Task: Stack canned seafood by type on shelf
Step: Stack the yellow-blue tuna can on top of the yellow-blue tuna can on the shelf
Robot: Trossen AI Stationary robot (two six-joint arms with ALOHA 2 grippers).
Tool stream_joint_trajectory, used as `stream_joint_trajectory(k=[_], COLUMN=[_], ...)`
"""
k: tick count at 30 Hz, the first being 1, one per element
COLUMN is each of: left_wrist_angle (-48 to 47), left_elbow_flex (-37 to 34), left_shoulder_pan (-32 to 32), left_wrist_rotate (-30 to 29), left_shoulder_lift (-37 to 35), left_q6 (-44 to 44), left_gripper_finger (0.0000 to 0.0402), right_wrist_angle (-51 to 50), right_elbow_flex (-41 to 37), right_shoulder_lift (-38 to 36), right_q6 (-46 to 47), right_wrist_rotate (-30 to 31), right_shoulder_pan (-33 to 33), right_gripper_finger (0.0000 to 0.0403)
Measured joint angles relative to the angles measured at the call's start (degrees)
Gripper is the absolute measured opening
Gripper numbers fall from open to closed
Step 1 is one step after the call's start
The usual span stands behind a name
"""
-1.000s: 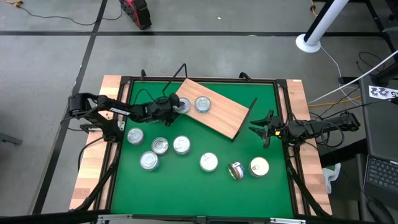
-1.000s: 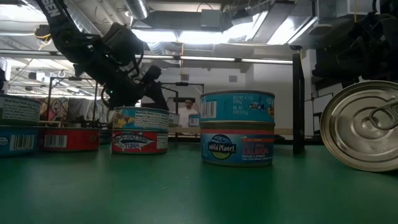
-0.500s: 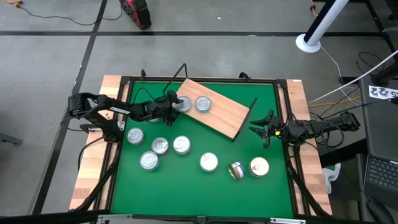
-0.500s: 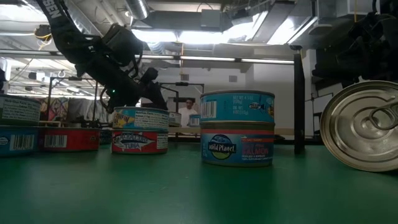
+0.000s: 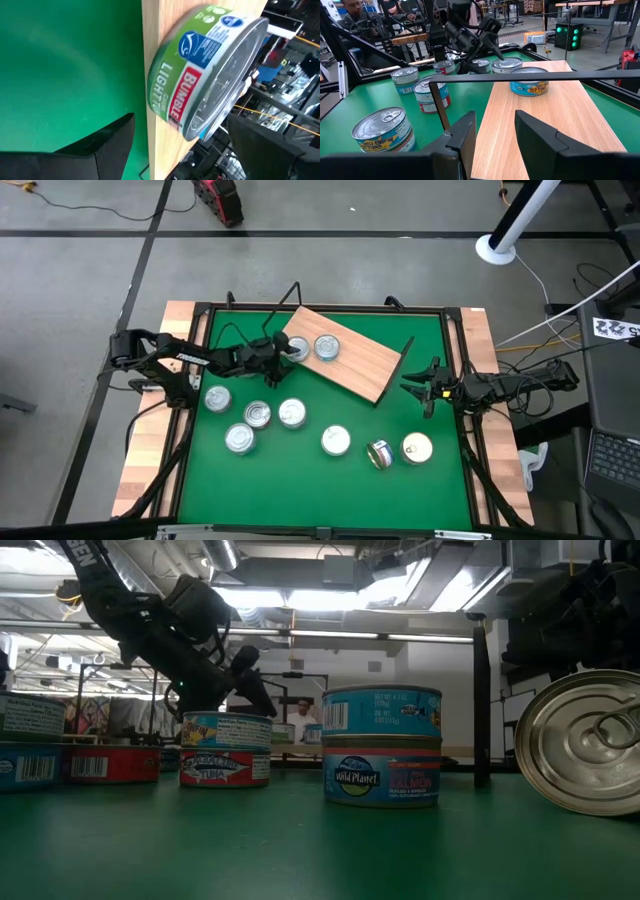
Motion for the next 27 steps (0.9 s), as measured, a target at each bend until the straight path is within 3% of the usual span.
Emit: stream_joint_trajectory(k=[5, 13, 17, 24, 27], left_wrist_angle=[0.97, 5.64, 5.12, 5.11, 5.13], left_elbow_flex=[0.00, 0.02, 0.02, 0.02, 0.02], left_shoulder_pan=[-1.12, -4.15, -6.61, -11.70, -13.19], left_wrist_rotate=[4.50, 7.20, 7.21, 9.93, 10.13], left_shoulder_lift=[0.00, -3.19, -5.99, -9.66, -10.00], left_q6=[1.91, 15.11, 24.73, 49.50, 50.97], left_gripper_finger=[0.0308, 0.0308, 0.0308, 0.0308, 0.0308], right_wrist_angle=[0.02, 0.02, 0.01, 0.00, 0.00], right_elbow_flex=[0.00, 0.00, 0.00, 0.00, 0.00], right_shoulder_lift=[0.00, 0.00, 0.01, 0.02, 0.02], right_q6=[0.00, 0.00, -0.01, 0.00, -0.01], right_wrist_rotate=[0.00, 0.00, 0.00, 0.00, 0.00], right_shoulder_pan=[0.00, 0.00, 0.00, 0.00, 0.00], right_gripper_finger=[0.0136, 0.0136, 0.0136, 0.0136, 0.0136])
